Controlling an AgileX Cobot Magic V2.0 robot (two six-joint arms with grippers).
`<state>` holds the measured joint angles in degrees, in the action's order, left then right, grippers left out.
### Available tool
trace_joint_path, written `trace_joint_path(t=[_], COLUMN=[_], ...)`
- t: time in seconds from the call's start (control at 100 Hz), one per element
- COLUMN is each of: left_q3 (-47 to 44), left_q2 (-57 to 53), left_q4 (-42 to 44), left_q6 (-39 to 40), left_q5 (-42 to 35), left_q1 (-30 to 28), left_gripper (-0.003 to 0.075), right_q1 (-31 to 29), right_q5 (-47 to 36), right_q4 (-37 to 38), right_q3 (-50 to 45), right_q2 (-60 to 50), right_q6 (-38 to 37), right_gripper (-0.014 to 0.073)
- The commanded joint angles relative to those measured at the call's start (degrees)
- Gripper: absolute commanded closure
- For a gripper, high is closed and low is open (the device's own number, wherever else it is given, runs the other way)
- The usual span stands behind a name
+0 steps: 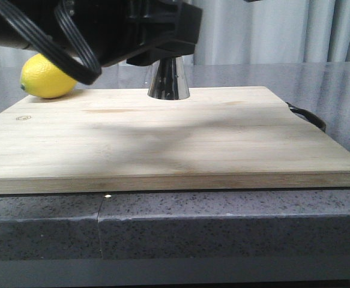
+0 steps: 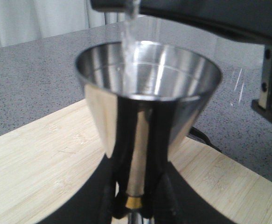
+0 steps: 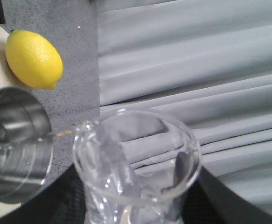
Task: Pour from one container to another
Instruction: 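Tilt the beaker with the right gripper, pouring liquid into the jigger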
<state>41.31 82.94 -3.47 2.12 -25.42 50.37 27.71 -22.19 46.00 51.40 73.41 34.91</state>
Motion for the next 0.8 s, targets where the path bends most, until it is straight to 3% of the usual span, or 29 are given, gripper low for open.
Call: trace_joint_path(t=[0.0, 0.79], left_q3=[1.46, 1.46], left_q2=[-2.27, -2.27], left_q4=[0.06, 0.06], left_q6=[0.12, 0.12], left_q5=[-4.97, -4.88], left_q1=[0.43, 0.43], left_gripper=[0.0739, 0.0740], right_q1=[-0.33, -0.33], right_q5=[-3.01, -3.01], right_q4=[-0.88, -0.88], right_q3=[2.03, 2.03], right_q2=[-1.97, -1.97], right_q6=[0.60, 5.54], right_gripper=[0.0349, 0.0349])
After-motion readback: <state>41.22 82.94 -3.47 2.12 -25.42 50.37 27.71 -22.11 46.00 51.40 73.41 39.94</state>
